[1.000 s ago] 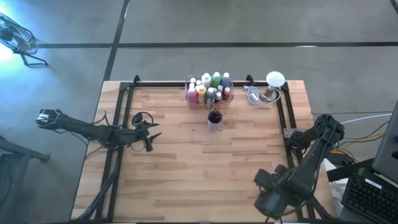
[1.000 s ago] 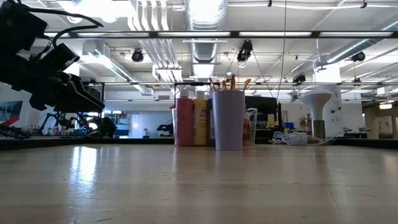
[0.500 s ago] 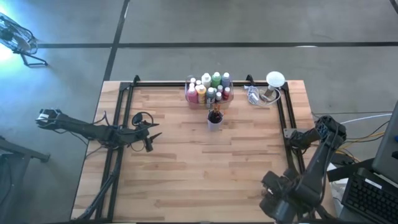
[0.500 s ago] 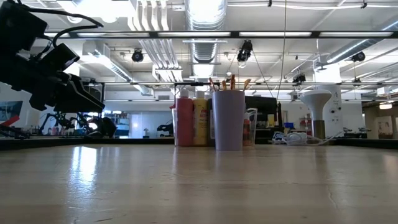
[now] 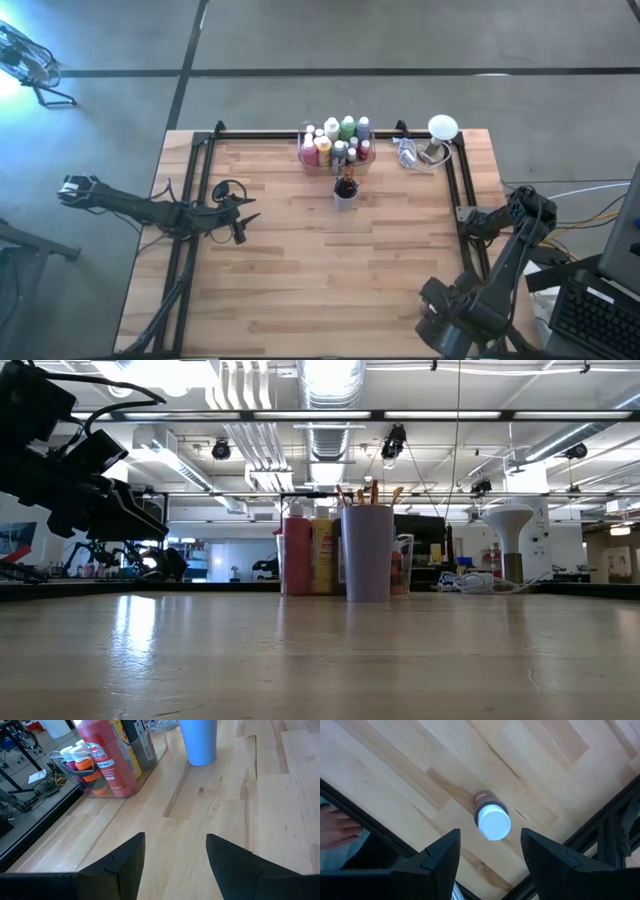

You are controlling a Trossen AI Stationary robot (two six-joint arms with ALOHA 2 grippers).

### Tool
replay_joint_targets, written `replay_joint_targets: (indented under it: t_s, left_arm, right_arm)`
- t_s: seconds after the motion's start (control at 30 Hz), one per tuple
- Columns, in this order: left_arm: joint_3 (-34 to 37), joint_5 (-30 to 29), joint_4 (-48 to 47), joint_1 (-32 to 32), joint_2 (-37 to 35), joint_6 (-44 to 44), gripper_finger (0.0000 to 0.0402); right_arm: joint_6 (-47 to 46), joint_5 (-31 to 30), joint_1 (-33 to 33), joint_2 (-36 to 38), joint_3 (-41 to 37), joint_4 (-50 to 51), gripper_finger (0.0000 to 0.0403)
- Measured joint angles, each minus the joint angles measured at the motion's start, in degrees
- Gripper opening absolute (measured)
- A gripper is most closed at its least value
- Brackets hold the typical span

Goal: Pick & Place Paint Supplies
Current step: Put the black paint bottle into the transparent bin

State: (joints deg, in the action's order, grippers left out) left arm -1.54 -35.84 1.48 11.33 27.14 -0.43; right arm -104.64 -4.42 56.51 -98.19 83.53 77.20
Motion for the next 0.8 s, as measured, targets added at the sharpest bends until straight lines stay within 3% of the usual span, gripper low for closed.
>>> replay_joint_targets:
  t_s: [0.8]
  left_arm:
    - [-0.02,-0.01,0.00,0.00,0.00,0.00,0.0216]
  right_arm:
    - [0.31,3.14,-0.13,0.30,-8.54,-7.77,0.0187]
